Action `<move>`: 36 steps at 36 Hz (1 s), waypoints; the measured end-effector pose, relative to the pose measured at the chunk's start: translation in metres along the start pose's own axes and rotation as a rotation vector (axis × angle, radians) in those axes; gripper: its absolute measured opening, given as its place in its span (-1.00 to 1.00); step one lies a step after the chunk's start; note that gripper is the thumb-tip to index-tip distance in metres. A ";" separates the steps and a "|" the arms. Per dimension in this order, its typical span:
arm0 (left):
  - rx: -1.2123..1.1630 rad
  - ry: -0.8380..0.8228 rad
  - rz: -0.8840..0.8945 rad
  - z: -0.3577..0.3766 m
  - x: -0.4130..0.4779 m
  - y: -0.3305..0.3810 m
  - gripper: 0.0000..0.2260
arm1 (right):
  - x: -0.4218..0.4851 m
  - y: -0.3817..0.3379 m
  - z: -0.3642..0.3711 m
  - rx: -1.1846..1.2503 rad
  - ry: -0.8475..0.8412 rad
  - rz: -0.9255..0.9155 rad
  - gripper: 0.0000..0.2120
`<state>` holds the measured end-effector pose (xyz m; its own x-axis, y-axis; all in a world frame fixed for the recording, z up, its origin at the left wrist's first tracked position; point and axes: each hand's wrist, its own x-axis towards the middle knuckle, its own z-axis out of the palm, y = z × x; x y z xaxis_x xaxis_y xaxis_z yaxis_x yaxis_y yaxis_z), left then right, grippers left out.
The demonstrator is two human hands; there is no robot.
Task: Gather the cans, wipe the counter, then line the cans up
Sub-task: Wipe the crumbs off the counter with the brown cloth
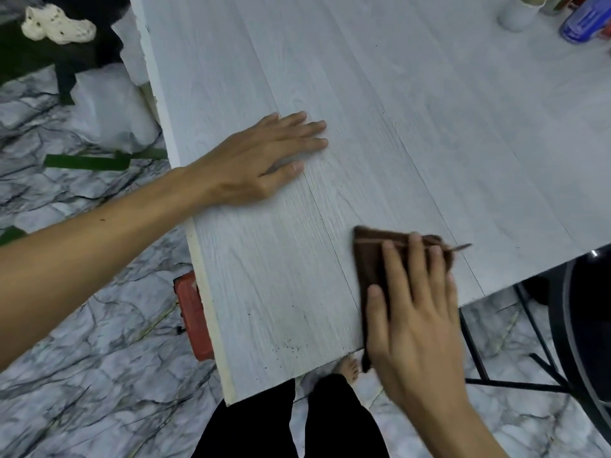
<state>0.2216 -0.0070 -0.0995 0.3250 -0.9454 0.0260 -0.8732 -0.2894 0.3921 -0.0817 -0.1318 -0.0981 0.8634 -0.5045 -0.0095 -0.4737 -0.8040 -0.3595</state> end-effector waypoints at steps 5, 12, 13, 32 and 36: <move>0.010 -0.023 -0.037 -0.003 0.004 -0.004 -0.50 | 0.046 0.017 -0.010 -0.046 0.016 0.144 -0.39; 0.029 -0.010 -0.093 -0.009 0.019 -0.016 -0.52 | 0.108 0.011 -0.008 -0.020 -0.016 0.060 -0.43; 0.024 -0.006 -0.098 -0.010 0.021 -0.017 -0.52 | 0.113 0.006 -0.006 -0.021 -0.029 0.030 -0.43; -0.011 0.024 -0.081 -0.011 0.022 -0.016 -0.56 | 0.008 -0.096 0.037 0.063 -0.270 -0.542 -0.47; -0.008 0.019 -0.077 -0.010 0.022 -0.015 -0.55 | -0.018 -0.087 0.039 0.042 -0.263 -0.566 -0.53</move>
<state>0.2454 -0.0215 -0.0961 0.3982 -0.9172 0.0127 -0.8423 -0.3601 0.4010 -0.0491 -0.0404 -0.1028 0.9948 0.0953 -0.0344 0.0727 -0.9080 -0.4127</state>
